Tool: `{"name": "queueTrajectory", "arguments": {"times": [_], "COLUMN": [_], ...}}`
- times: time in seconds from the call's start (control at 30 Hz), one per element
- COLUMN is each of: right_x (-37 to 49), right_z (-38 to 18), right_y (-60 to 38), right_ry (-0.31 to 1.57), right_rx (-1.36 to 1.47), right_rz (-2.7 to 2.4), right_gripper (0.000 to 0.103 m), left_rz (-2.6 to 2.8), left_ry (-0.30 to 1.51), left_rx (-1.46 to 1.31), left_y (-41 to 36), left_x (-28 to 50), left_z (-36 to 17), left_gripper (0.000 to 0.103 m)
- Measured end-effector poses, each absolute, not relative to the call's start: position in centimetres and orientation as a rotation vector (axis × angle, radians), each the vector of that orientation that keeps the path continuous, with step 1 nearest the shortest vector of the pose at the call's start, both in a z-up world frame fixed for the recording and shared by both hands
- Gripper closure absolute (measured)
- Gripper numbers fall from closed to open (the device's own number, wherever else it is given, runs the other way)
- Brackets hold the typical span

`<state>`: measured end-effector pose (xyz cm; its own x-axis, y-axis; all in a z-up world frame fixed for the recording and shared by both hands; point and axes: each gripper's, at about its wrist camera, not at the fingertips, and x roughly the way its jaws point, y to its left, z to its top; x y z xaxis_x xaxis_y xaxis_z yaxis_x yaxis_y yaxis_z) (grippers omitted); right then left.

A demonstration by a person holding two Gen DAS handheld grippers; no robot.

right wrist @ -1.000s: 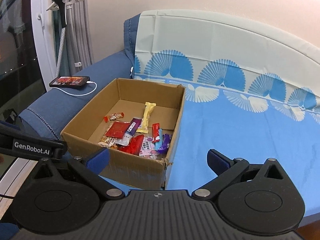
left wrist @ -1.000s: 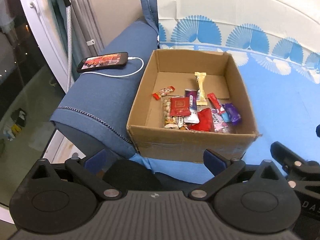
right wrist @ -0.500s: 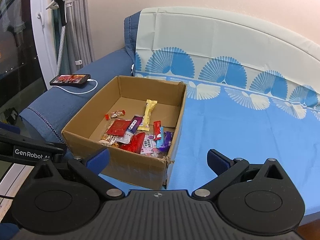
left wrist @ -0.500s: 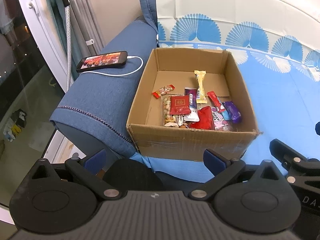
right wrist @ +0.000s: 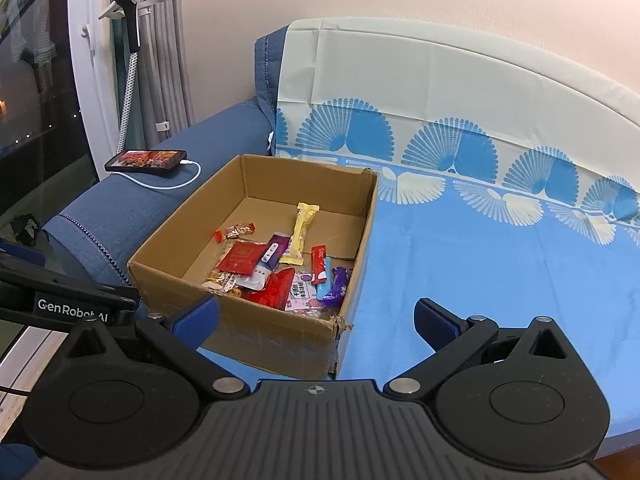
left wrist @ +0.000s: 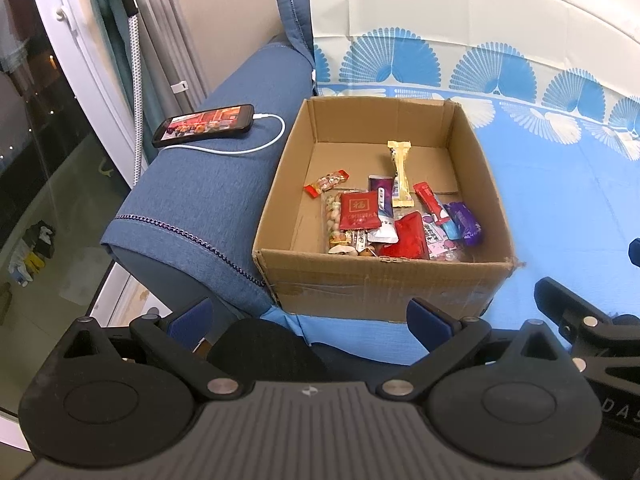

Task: Organize snacks

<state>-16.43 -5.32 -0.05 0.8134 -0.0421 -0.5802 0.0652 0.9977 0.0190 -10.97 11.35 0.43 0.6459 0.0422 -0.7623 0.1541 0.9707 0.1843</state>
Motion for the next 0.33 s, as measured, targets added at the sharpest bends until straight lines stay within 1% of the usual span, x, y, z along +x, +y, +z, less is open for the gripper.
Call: {"name": "queueTrajectory", "arguments": {"times": [0.33], "right_x": [-16.25], "right_z": [-0.19], "right_y": [-5.48], "right_ry": [0.617], "right_rx": [0.057], "right_rz": [-0.044], "right_gripper": [0.000], "left_rz": [-0.048], "left_ry": [0.872], "left_rx": [0.275], "left_y": [11.08], "left_x": [-10.90], "left_z": [0.15], "left_gripper": [0.000]}}
